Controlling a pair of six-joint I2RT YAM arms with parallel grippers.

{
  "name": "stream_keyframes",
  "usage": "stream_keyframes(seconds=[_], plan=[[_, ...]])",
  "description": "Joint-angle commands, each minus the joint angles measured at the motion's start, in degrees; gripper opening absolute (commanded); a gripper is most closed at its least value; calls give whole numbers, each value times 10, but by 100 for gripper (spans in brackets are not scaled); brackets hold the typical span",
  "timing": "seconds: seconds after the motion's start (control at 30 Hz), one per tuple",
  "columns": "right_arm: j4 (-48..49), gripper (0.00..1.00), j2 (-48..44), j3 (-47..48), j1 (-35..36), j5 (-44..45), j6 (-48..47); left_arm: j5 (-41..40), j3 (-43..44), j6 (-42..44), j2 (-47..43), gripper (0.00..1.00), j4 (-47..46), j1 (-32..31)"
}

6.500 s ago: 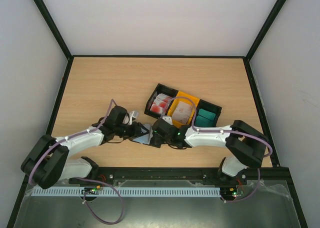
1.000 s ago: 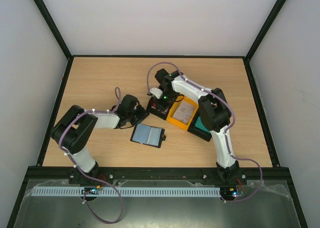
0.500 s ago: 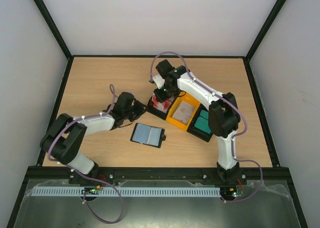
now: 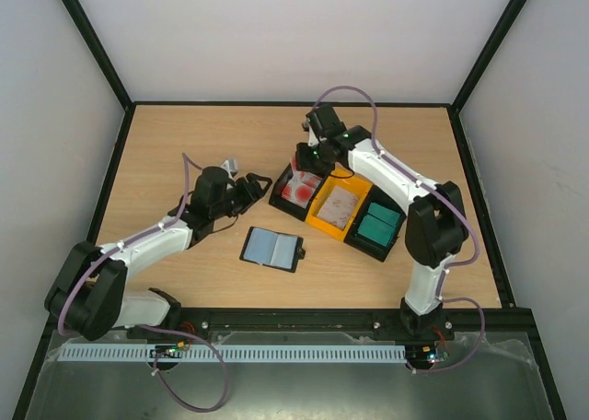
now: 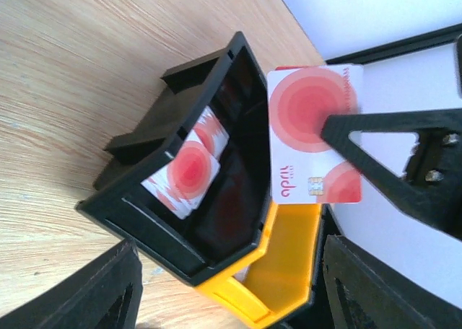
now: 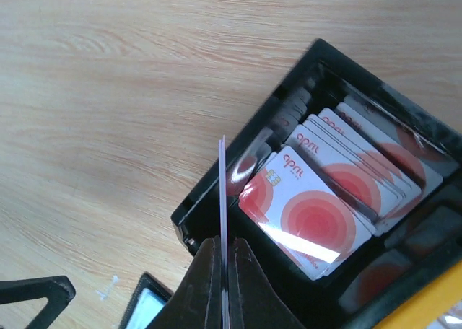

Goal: Put the credit cards into the card holder
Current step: Pick up the credit card from the storage box.

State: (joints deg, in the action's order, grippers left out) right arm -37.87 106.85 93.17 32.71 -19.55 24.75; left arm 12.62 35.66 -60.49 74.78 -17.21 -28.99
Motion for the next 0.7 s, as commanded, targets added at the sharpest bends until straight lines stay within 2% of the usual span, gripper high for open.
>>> stream_keyframes(seconds=[0.0, 0.13, 0.27, 0.4, 0.5, 0.67], plan=[[80, 2, -62, -61, -24, -42, 120, 100, 31, -4, 5, 72, -45, 8], [152, 2, -118, -117, -29, -128, 199, 156, 50, -20, 21, 79, -84, 8], [216, 2, -160, -190, -28, -226, 255, 179, 48, -42, 16, 84, -140, 8], [298, 2, -210, -258, -28, -259, 316, 203, 50, -65, 22, 84, -162, 8], [344, 2, -231, -287, -28, -281, 349, 222, 36, -99, 22, 77, -209, 7], [423, 2, -258, -346, -28, -307, 414, 239, 23, -122, 15, 52, -235, 5]])
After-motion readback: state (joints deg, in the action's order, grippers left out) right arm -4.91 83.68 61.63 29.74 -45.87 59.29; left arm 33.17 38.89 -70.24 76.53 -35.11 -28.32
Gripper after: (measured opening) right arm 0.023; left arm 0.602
